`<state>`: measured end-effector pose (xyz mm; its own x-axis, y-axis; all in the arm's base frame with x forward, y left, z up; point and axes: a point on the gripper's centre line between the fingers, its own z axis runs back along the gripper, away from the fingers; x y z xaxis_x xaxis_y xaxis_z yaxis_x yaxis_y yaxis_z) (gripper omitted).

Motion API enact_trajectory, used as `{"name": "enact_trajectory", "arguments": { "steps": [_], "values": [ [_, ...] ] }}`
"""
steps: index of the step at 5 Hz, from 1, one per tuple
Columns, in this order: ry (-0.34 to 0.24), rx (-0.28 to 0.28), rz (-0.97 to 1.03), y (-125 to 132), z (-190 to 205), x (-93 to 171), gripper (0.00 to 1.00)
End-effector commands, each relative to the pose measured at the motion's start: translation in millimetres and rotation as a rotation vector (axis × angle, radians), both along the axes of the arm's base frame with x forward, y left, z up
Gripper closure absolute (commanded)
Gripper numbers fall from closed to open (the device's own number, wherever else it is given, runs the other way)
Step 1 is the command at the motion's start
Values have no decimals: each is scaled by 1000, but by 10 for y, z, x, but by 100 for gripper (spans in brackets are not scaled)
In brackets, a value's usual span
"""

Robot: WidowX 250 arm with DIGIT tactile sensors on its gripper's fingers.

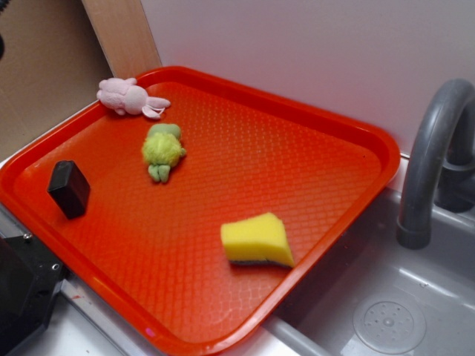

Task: Grab the black box.

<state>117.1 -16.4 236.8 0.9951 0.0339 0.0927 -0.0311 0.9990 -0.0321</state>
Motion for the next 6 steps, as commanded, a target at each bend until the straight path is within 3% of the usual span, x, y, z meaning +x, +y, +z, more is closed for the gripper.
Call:
{"name": "enact_trajectory", "arguments": {
  "steps": [1,2,3,4,5,6],
  "values": [
    [0,0,0,0,0,0,0],
    [-23,32,250,289,-288,58,0],
    [-36,-39,501,570,-502,76,0],
    [-21,-62,752,741,-799,68,0],
    [43,-60,801,787,-1252,153,0],
    [30,-95,736,775,-1495,208,0]
  ]
}}
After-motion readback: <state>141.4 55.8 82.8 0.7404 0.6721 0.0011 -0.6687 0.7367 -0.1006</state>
